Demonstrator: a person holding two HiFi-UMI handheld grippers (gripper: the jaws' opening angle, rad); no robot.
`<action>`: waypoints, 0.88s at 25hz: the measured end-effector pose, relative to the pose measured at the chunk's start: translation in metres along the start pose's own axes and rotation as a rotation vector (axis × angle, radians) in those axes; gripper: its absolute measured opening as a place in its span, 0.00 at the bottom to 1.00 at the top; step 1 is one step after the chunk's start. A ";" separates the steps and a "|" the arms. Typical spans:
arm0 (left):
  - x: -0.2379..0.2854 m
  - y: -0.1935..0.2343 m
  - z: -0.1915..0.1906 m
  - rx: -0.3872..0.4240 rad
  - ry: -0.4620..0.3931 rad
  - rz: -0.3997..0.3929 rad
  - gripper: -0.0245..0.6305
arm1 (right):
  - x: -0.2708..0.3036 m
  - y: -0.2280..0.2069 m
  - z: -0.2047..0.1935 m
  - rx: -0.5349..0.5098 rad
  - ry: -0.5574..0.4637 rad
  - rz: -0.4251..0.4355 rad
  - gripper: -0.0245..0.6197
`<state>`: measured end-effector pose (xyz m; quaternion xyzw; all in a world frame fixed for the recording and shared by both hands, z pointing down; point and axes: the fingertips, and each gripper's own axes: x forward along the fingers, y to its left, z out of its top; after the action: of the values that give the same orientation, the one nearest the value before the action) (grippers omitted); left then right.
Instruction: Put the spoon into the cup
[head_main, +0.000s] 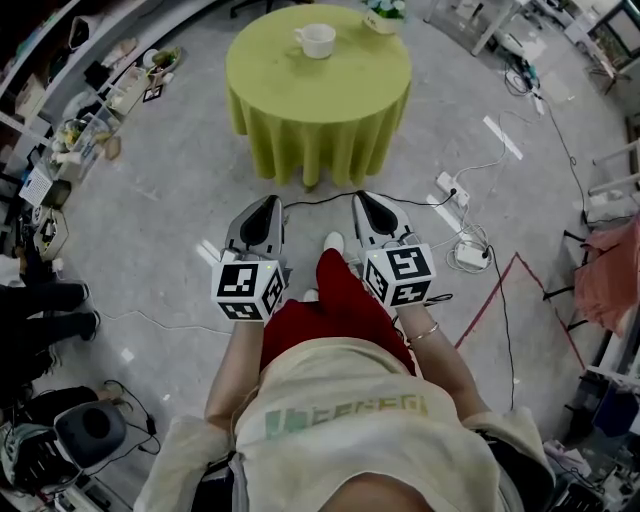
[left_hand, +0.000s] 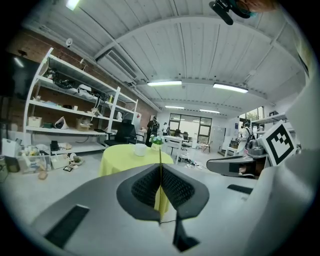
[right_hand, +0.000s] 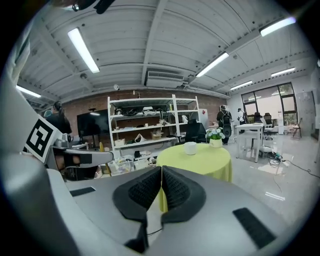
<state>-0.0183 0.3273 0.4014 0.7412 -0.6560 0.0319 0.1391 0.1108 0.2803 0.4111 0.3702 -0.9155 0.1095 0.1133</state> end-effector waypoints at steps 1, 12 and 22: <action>0.003 0.003 0.001 0.000 0.001 0.000 0.07 | 0.004 0.000 0.000 0.008 0.003 0.001 0.10; 0.055 0.029 0.013 -0.014 0.006 0.001 0.07 | 0.046 -0.038 0.009 0.036 0.019 -0.042 0.10; 0.121 0.055 0.024 -0.020 0.024 0.003 0.07 | 0.105 -0.073 0.032 0.034 0.014 -0.043 0.10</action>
<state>-0.0594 0.1992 0.4152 0.7384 -0.6555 0.0347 0.1543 0.0845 0.1514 0.4196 0.3907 -0.9046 0.1254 0.1157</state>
